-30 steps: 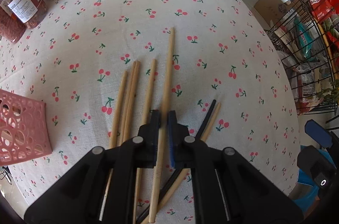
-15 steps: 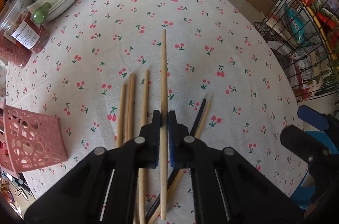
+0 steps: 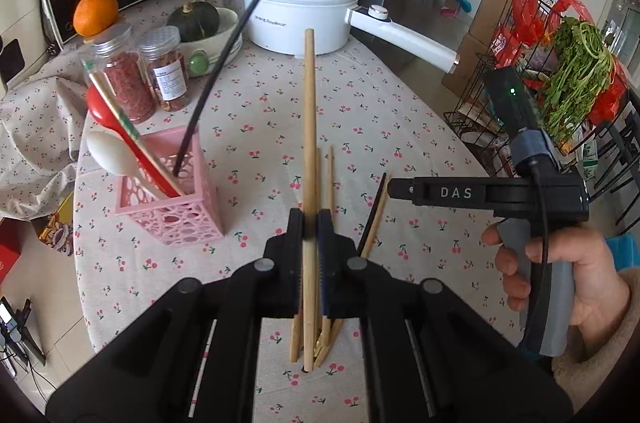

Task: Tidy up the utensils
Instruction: 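Lift the wooden chopstick with the left tool while the right tool approaches the remaining chopsticks, then drop the wooden chopstick into the pink basket with left tool while right tool lifts another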

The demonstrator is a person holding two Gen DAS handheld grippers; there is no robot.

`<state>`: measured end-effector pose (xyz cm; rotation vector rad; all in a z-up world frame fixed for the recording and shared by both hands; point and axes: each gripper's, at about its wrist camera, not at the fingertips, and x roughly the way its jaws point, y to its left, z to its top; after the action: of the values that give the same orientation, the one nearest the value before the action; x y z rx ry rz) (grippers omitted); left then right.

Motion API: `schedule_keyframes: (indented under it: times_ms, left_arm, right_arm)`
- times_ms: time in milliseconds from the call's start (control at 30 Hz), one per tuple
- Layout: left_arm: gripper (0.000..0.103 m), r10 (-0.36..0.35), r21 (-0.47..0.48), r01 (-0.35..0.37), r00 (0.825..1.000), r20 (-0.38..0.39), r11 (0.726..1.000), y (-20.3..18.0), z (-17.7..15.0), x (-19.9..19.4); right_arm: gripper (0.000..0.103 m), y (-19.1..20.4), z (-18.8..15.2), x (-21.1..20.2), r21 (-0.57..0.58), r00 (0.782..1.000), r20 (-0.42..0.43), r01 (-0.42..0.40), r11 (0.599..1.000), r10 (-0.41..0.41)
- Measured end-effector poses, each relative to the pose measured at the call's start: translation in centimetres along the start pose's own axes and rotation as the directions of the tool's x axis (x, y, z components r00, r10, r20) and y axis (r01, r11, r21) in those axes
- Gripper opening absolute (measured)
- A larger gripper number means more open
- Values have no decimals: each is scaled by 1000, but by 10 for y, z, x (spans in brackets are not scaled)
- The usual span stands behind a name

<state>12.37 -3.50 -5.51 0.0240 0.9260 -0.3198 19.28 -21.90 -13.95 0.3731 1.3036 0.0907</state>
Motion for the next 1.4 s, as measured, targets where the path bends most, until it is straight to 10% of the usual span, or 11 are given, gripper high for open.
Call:
schedule_keyframes:
  times_ms: [433, 733, 1100, 1233, 1400]
  left_arm:
    - [8, -52, -122, 47, 998, -41, 991, 43, -14, -4]
    - [8, -45, -160, 39, 999, -29, 986, 58, -15, -9]
    - [8, -34, -194, 50, 996, 85, 980, 74, -10, -37]
    - [8, -14, -235, 70, 973, 232, 969, 87, -1, -63]
    - [8, 65, -293, 85, 882, 467, 953, 100, 4, -94]
  right_arm:
    - [33, 55, 2, 58, -66, 994, -98, 35, 997, -41]
    - [16, 95, -7, 71, -262, 965, -50, 235, 936, -256]
    - [7, 57, 4, 17, -155, 1000, 24, -2, 988, 5]
    - [7, 57, -2, -28, -179, 987, 142, -43, 983, 69]
    - [7, 58, -10, -68, -180, 957, 255, -93, 979, 138]
